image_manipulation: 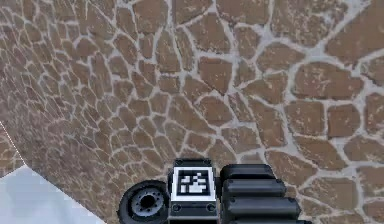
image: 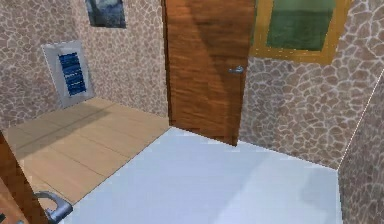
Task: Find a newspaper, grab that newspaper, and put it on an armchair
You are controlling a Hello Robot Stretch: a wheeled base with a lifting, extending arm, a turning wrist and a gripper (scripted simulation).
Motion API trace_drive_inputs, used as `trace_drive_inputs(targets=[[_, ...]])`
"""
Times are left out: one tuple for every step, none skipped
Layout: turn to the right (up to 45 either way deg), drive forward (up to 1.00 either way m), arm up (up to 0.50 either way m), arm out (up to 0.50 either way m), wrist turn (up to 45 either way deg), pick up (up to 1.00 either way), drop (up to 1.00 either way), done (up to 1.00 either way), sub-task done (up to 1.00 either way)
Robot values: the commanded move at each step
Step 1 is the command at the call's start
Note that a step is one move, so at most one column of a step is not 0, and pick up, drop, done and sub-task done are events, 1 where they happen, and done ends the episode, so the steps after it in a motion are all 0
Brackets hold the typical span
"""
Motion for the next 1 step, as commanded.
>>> trace_drive_inputs(targets=[[0.0,0.35,0.00,0.00,0.0,0.00,0.00,0.00,0.00]])
